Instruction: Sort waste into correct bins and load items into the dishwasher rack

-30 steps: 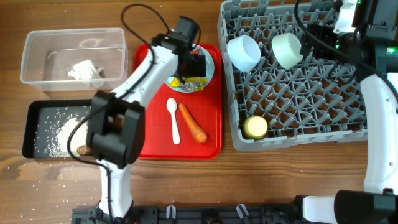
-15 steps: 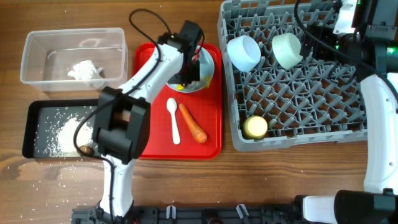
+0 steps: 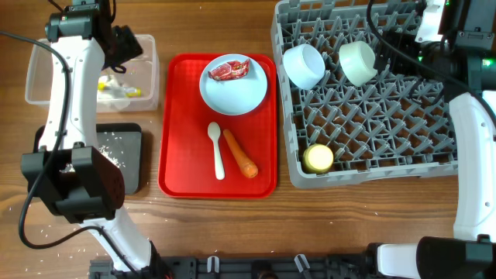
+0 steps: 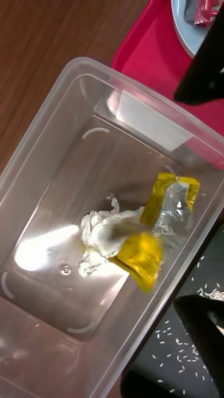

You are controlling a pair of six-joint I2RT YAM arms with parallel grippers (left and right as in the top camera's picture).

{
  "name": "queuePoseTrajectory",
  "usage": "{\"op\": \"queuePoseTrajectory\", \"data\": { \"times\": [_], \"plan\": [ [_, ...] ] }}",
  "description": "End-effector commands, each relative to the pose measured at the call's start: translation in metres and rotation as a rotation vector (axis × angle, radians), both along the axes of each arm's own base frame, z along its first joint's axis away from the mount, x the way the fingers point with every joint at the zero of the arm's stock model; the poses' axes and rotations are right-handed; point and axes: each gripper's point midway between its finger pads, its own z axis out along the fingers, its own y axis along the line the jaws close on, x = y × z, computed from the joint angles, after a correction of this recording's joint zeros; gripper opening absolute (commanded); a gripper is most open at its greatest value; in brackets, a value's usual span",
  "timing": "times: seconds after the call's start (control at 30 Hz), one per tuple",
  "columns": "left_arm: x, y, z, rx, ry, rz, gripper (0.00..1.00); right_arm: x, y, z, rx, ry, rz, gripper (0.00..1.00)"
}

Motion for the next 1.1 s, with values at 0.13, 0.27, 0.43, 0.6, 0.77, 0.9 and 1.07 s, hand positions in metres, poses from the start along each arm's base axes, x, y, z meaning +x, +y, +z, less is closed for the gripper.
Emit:
{"op": "queuePoseTrajectory", "data": {
  "times": [0.13,0.27,0.43,0.6,0.77,0.9,1.07],
  "plan": [
    [0.041,-0.105,0.002,-0.198,-0.137,-0.218,1.0,0.003,0.0,-0.003,0.005,0.005,0.0,1.0],
    [0.049,-0.225,-0.038,-0.2,-0.112,-0.464,1.0,0.002,0.0,-0.004,0.006,0.008,0.0,1.0],
    [0.047,-0.268,-0.117,-0.124,-0.013,-0.5,1.0,0.001,0.0,-0.005,0.006,0.018,0.0,1.0],
    [0.056,-0.271,-0.139,-0.126,-0.016,-0.496,1.0,0.001,0.0,-0.005,0.006,0.018,0.0,1.0],
    [0.056,-0.272,-0.165,-0.117,0.017,-0.508,0.95,0.001,0.0,-0.005,0.006,0.018,0.0,1.0],
    [0.051,-0.275,-0.181,-0.134,0.054,-0.515,0.85,0.001,0.0,-0.005,0.004,0.017,0.003,1.0],
    [0.04,-0.279,-0.187,-0.168,0.1,-0.523,0.05,0.0,0.001,-0.006,-0.009,0.019,0.02,1.0]
  ]
}}
